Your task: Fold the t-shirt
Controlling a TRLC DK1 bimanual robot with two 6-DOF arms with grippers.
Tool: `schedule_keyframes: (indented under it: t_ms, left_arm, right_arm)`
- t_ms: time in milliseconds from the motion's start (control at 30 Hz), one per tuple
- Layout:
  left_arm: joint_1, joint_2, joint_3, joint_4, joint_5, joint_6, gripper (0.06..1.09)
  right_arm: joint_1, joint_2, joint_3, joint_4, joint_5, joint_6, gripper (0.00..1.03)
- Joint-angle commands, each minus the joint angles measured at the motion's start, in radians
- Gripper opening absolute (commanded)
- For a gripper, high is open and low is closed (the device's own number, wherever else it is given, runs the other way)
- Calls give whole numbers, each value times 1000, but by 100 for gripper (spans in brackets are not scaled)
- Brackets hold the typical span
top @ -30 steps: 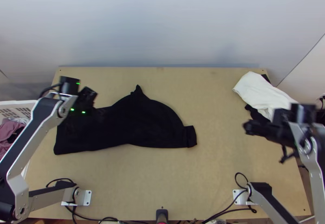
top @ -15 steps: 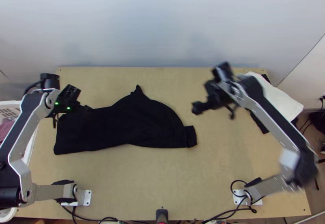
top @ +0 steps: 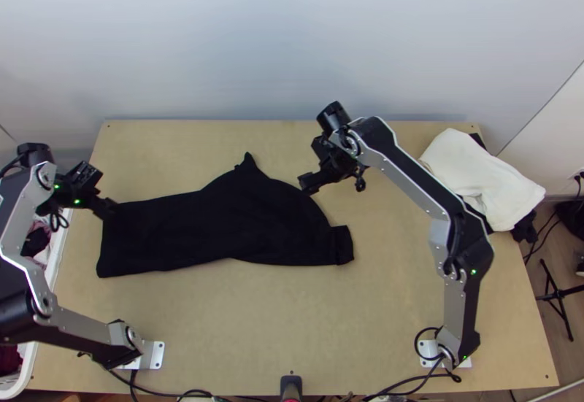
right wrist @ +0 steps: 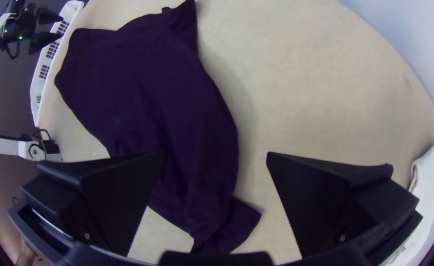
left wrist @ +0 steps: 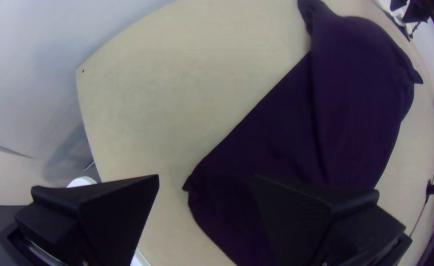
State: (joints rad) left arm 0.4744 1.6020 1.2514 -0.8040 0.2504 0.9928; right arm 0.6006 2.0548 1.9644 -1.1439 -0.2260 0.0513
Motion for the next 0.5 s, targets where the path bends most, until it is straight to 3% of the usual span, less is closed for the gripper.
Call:
schedule_keyframes:
  t_ms: [0,267,467]
  left_arm:
    - [98,98,59,15,-26,211,97]
    - [64,176,105,3,-56,303,97]
    - [40,180,74,-1,-56,310,97]
  right_arm:
    - [18,84,64,-5,-9,-7,96]
    - [21,153,163,-8,-16,-4,96]
    - [28,289,367,-28,-55,-4,95]
